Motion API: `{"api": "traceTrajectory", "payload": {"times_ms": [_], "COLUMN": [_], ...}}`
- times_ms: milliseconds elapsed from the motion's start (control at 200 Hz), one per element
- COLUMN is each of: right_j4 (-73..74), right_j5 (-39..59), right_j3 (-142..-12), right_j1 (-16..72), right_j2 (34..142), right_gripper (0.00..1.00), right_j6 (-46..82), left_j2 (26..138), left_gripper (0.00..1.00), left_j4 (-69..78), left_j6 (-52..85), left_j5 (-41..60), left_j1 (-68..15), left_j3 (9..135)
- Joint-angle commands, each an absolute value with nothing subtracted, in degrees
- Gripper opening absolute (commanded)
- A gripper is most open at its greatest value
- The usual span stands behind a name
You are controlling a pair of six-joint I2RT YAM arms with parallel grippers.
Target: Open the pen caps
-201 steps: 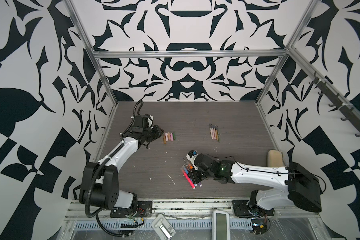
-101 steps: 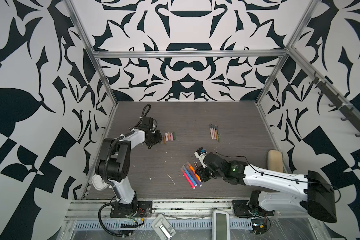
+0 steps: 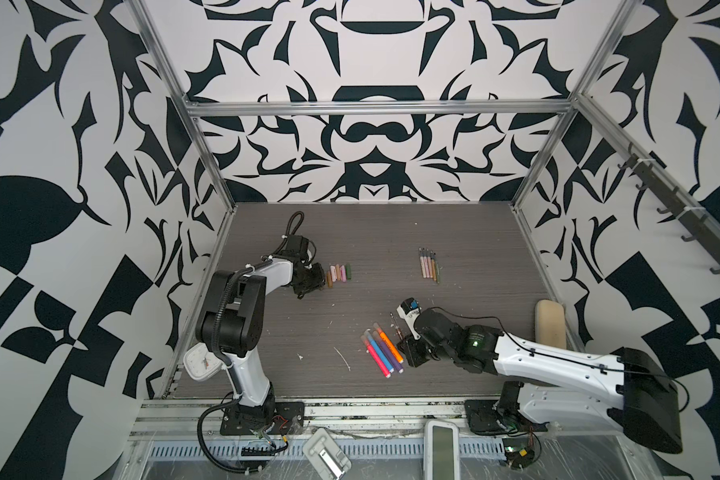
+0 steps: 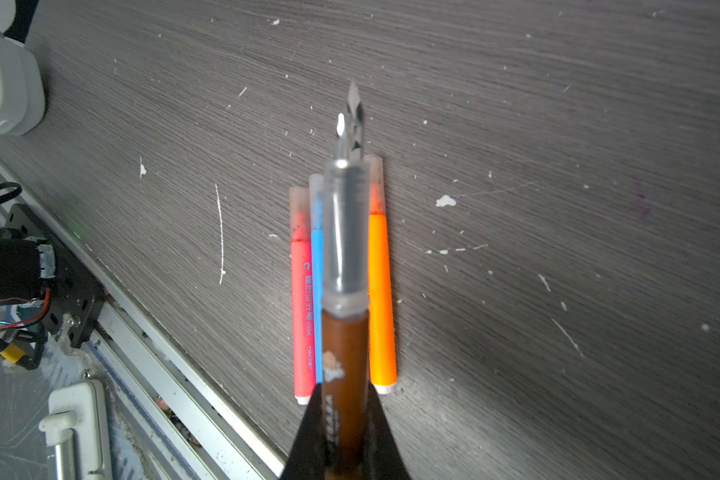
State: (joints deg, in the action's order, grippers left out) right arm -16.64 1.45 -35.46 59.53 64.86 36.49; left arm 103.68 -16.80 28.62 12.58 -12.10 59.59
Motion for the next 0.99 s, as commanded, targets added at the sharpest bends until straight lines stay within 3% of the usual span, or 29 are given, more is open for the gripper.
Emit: {"api": "traceTrajectory", "payload": {"times_ms": [0, 410, 505, 695, 990], "right_j4": [-16.26, -17.4, -17.23, -16.57, -16.96], "right_j5": [1.32, 1.76, 1.92, 3.33, 2.99], "right_j3": [-37.51, -41.97, -43.12, -45.16, -45.18], "right_j1": [59.33, 59.28, 59.33, 59.35, 59.33], "right_j2": [65.73, 71.2, 72.7, 75.83, 75.94], "right_gripper": [0.0, 0.0, 0.0, 0.0, 0.0], "right_j6": [37.14, 36.83, 36.71, 36.74, 36.38], "left_j2": [104.58, 105.81, 105.96, 105.61, 105.29], "left_gripper": [0.15, 0.16, 0.27, 0.35, 0.36], "left_j4": [-16.84, -12.42, -11.54, -11.08, -10.11], "left_j6": [27.86, 29.18, 29.44, 29.45, 29.87], "left_j5": [13.4, 19.16, 20.24, 20.57, 20.61], "left_j1": [-11.51, -8.44, -8.44, -8.44, -8.39], "left_j3": [60.44, 60.32, 60.18, 59.68, 59.01]}}
